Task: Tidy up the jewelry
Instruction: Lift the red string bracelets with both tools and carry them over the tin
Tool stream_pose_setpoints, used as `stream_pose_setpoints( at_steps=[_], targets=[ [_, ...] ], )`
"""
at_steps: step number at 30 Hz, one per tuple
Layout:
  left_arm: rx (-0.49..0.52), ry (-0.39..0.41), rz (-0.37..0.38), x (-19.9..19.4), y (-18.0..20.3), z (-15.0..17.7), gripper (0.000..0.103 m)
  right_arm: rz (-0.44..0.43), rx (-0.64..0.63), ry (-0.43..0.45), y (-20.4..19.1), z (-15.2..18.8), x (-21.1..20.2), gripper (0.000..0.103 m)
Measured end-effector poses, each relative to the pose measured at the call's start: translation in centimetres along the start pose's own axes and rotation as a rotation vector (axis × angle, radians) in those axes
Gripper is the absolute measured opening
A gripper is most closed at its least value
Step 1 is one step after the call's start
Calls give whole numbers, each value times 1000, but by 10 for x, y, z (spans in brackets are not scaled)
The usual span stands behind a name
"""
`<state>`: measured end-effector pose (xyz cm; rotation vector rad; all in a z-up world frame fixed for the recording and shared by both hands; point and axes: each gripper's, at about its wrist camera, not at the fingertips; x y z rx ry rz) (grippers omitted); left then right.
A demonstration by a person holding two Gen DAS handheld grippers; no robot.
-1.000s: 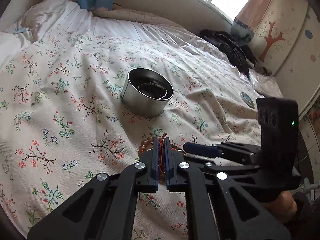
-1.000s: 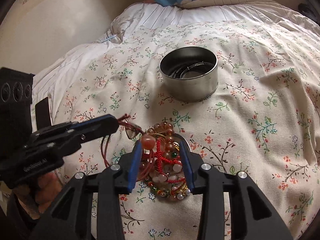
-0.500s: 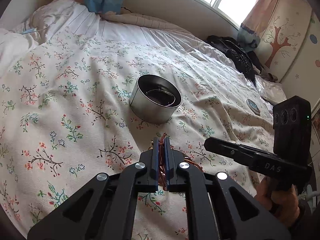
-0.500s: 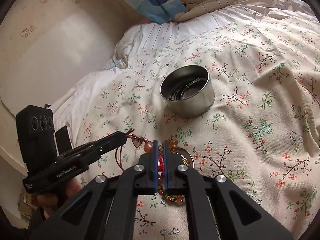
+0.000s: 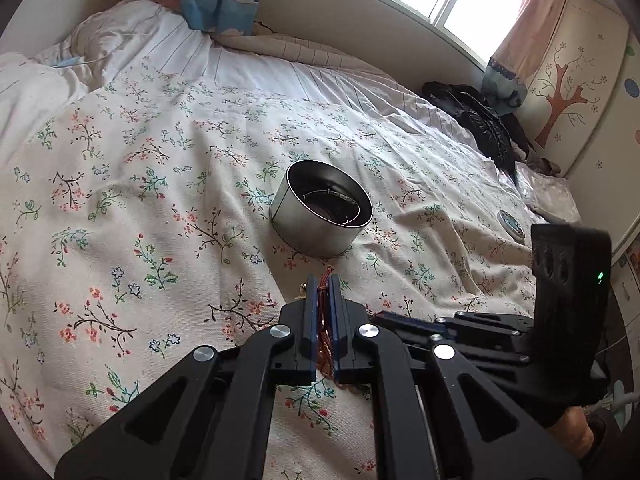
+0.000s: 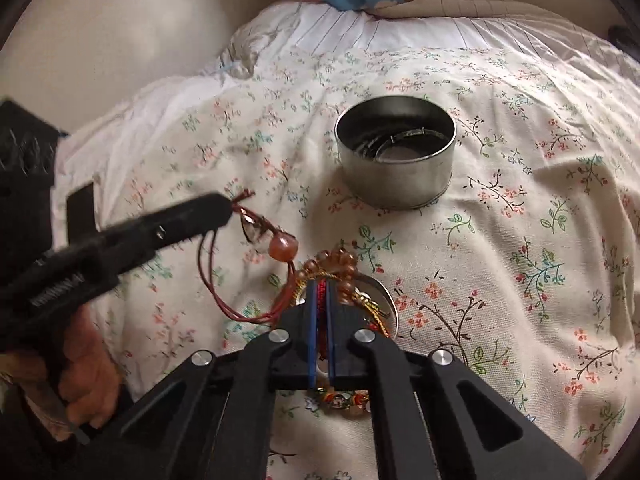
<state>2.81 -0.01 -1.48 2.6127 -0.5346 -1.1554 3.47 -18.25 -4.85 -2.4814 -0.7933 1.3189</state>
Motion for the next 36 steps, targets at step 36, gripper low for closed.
stream_pose_setpoints(
  at_steps=[36],
  targets=[
    [-6, 181, -1, -2, 29, -39, 5, -123, 180, 312, 38, -35, -55, 5]
  ],
)
Point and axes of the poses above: each gripper's, at about its wrist camera, not at the fingertips, and x roughly the way its jaws point, y to its right, z to its underside, and after that the axes turned 1 degree about z, right-handed
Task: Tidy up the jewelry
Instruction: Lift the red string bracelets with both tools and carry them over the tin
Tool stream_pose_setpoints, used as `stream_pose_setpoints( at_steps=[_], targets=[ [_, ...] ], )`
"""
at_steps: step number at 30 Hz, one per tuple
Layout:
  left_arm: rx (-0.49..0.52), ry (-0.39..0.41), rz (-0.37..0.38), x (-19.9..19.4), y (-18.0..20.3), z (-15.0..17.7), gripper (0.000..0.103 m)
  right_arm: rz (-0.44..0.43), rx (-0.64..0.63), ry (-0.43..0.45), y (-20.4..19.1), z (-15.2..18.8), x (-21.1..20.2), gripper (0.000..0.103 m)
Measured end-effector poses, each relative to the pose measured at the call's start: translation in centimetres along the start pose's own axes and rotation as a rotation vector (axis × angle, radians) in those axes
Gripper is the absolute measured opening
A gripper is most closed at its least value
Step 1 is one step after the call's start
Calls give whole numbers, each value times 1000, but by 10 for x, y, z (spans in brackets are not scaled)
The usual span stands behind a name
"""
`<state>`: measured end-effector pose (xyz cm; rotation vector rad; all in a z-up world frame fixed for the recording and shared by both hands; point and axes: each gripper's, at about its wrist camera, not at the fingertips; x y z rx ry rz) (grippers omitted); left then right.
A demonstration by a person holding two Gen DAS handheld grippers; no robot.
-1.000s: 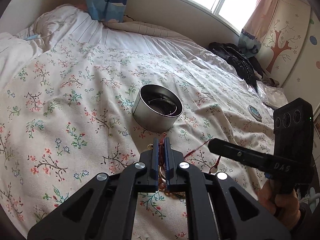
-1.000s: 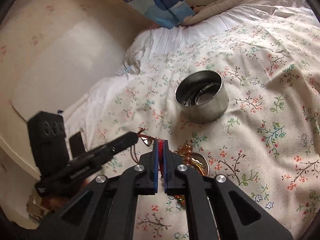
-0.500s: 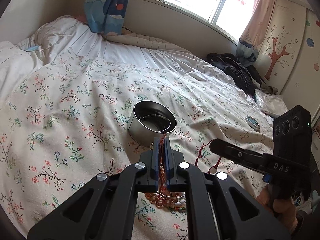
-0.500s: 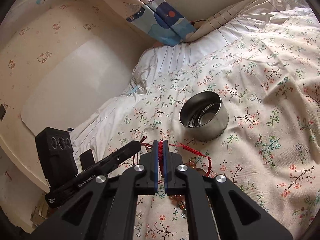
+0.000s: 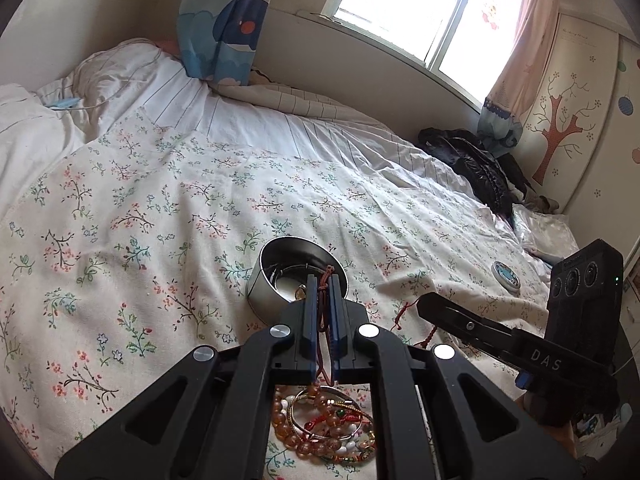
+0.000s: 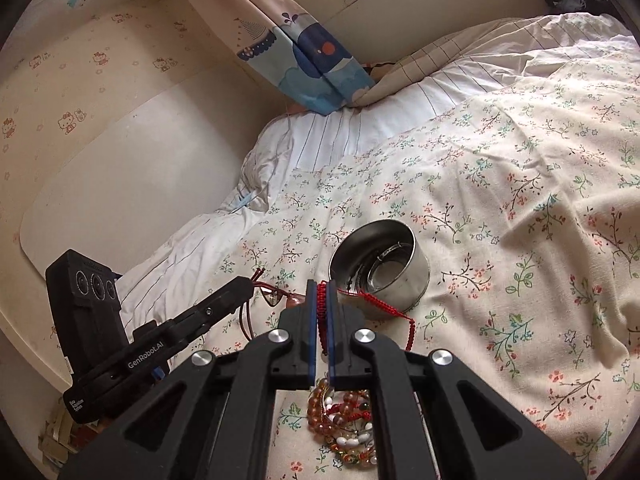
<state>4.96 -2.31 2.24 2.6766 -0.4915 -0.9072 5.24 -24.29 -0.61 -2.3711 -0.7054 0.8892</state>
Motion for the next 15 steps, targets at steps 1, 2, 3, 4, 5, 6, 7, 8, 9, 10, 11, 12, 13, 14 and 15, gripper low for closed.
stream_pose_setpoints(
  at_steps=[1, 2, 3, 4, 5, 6, 7, 8, 9, 10, 11, 12, 13, 14, 15],
  targets=[
    [1, 0, 4, 3, 2, -2, 5, 0, 0, 5, 0, -2, 1, 5],
    [3, 1, 5, 5, 4, -3, 5, 0, 0, 9, 0, -5, 2, 5],
    [4, 3, 8, 8, 6, -5, 5, 1, 0, 15, 1, -7, 3, 5],
    [5, 4, 11, 10, 7, -6, 5, -1, 0, 18, 1, -10, 4, 5],
    [7, 7, 11, 12, 8, -8, 5, -3, 1, 19, 2, -12, 5, 5],
    [6, 10, 12, 14, 8, -10, 5, -2, 1, 21, 2, -15, 7, 5],
    [2, 11, 15, 16, 9, -12, 5, 0, -2, 23, 2, -17, 8, 5],
    [-1, 12, 17, 19, 10, -14, 5, -1, -6, 27, 2, -19, 10, 5],
    [-6, 13, 18, 21, 9, -16, 5, -4, -6, 32, 1, -21, 11, 5],
    [-10, 13, 20, 24, 9, -18, 5, -7, -6, 36, 1, -25, 13, 5],
    [-14, 11, 22, 27, 8, -19, 5, -9, -6, 39, 1, -27, 15, 5],
    [-16, 10, 22, 30, 8, -20, 5, -12, -3, 41, 2, -30, 17, 5],
    [-18, 8, 22, 33, 8, -21, 5, -16, -1, 41, 3, -33, 19, 5],
    [-20, 7, 23, 35, 7, -22, 5, -17, 0, 42, 3, -35, 22, 5],
    [-24, 3, 25, 38, 6, -24, 5, -19, -1, 42, 3, -37, 24, 5]
  ],
)
Point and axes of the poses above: each gripper's, at about its wrist camera, not at the fingertips, and x roughly the way its jaws point, y to its right, z to its underside, and after that the axes turned 1 degree about z, right-handed
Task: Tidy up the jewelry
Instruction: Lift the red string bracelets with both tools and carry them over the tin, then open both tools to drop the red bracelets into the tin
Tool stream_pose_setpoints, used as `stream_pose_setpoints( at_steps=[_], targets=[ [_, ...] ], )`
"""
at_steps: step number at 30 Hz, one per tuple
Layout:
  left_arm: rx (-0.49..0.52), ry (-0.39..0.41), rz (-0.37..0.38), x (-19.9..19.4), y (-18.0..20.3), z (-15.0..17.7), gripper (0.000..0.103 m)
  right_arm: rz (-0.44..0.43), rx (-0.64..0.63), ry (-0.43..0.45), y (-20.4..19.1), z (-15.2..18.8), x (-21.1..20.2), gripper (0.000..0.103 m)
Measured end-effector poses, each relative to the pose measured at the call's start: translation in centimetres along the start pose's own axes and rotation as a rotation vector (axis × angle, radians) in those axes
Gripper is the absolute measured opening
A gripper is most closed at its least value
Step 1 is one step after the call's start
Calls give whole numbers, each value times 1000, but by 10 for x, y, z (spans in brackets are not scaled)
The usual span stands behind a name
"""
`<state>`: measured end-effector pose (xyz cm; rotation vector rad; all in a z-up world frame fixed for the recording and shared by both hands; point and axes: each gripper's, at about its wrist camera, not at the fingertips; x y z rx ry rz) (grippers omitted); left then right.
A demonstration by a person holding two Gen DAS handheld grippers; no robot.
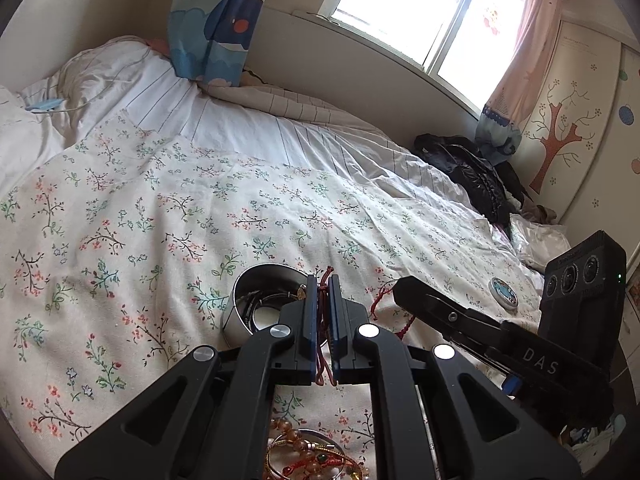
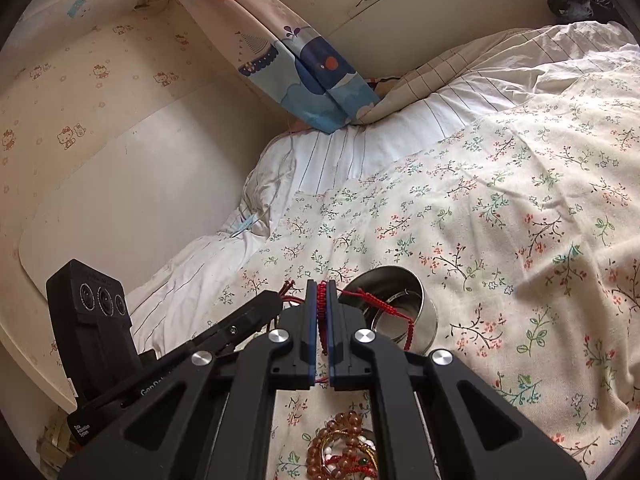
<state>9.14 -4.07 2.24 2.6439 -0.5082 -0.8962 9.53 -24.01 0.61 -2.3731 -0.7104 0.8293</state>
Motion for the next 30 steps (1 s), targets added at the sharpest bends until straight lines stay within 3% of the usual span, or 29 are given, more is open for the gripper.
stream_pose_setpoints(
  at_steps=[12, 15, 16, 18, 19, 20, 22, 23, 26, 30],
  targets=[
    [-77, -31, 13, 36, -17, -13, 5, -10, 0, -18, 7, -16, 27, 5],
    [-85, -87, -19, 56, -22, -14, 6, -13, 8, -38, 10, -19, 38, 5],
    [-93, -114, -45, 64, -26, -13, 9, -13, 6, -49, 11, -19, 43, 5],
    [-129, -149, -114, 71, -37, -11, 37, -5, -1, -79, 11, -20, 53, 5],
    [-162, -142, -145, 69, -46, -12, 43, 1, -3, -98, 12, -20, 59, 5],
    [-200, -119, -172, 64, -55, -14, 49, 5, -4, -117, 12, -18, 64, 5],
    [-255, -55, -207, 49, -70, -19, 50, 22, -7, -164, 14, -15, 78, 5],
    [-264, -30, -231, 42, -74, -20, 51, 34, -17, -202, 15, -13, 87, 7],
    [-279, 11, -285, 33, -80, -23, 54, 108, -71, -255, 15, -5, 99, 48],
    [-258, -2, -313, 35, -78, -24, 59, 150, -136, -240, 10, -4, 90, 49]
  ],
)
Point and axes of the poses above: each gripper's, at about its wrist camera, not at the fingertips, and x roughly the way its jaws point, y to its right, z to its underside, and after that the axes turned 1 degree about z, right-handed
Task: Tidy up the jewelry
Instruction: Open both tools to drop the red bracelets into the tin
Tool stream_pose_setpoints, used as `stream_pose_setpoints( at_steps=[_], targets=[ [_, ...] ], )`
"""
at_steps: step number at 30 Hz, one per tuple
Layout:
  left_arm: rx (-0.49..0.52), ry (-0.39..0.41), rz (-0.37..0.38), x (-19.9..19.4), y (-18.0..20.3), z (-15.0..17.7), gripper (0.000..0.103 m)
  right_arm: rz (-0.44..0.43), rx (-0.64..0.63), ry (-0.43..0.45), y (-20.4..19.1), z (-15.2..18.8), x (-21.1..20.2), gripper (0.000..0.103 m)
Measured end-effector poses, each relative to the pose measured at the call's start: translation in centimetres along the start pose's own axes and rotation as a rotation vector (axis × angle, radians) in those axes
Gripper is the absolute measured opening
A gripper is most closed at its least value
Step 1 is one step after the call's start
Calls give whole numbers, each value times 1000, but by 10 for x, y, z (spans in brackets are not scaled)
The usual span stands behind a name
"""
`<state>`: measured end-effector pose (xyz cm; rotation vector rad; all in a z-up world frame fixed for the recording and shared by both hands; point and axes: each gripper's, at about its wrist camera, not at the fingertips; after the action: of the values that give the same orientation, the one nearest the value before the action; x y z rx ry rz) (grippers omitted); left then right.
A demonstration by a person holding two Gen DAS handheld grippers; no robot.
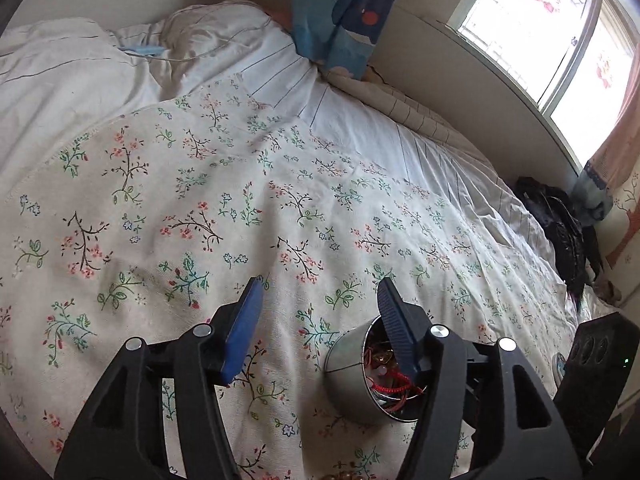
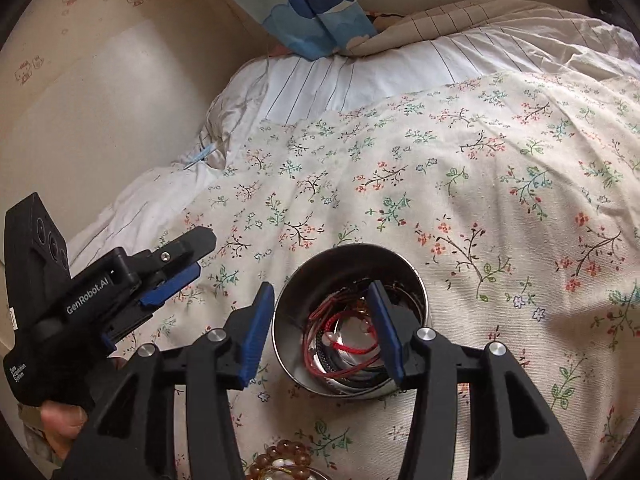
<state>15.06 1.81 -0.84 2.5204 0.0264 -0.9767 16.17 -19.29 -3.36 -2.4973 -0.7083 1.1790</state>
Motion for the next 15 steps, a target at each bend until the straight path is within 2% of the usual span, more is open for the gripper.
stream_pose_setpoints(
  at_steps=[1, 3, 7, 15],
  targets=[
    [17, 5, -13, -1, 2, 1, 61, 15, -11, 7, 0, 1, -3, 49],
    [59, 19, -43, -2, 9, 2, 71, 48, -36, 15, -1, 3, -8, 51],
    [136, 48, -96, -6, 22, 6, 80, 173, -69, 17, 3, 7, -11, 53],
    [229, 43, -152, -3, 37, 13, 88, 206, 4, -8, 28, 11, -14, 58]
  ],
)
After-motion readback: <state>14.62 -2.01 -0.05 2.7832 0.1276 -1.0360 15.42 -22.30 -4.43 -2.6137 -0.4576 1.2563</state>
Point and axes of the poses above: each gripper's, at about its wrist camera, not at the fingertips, and x roughly the way its jaws point, y to its right, z to its underside, and after that the axes turned 1 degree about z, right-handed
